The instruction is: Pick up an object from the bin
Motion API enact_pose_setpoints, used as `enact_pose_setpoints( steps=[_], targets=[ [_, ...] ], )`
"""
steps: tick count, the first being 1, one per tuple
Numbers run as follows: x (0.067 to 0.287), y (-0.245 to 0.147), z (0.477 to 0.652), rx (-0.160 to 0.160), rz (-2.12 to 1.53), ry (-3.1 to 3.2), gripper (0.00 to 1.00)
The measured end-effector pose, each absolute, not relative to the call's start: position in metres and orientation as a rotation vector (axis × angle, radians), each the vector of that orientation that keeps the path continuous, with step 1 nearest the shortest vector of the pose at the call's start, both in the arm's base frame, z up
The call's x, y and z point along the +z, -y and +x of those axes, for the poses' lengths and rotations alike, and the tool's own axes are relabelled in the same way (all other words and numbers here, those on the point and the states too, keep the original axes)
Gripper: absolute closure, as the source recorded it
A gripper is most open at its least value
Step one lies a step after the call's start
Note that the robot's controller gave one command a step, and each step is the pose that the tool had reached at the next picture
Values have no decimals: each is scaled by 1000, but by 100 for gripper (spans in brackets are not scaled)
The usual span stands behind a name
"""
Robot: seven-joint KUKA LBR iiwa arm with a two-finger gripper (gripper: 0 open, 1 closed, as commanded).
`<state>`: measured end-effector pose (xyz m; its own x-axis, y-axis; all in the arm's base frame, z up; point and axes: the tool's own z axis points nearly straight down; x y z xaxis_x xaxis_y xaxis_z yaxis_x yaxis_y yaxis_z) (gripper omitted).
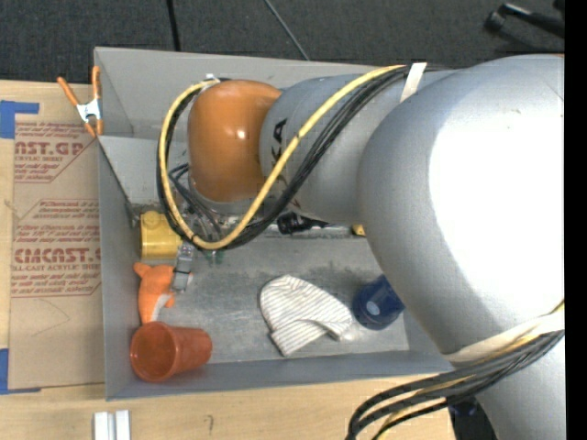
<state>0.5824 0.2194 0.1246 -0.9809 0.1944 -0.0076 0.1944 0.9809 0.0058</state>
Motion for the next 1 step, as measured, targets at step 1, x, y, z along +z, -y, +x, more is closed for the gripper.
enact_pose_setpoints(
  steps=[1],
  targets=[
    [105, -226, 570, -3, 250, -3134, 0]
  ],
)
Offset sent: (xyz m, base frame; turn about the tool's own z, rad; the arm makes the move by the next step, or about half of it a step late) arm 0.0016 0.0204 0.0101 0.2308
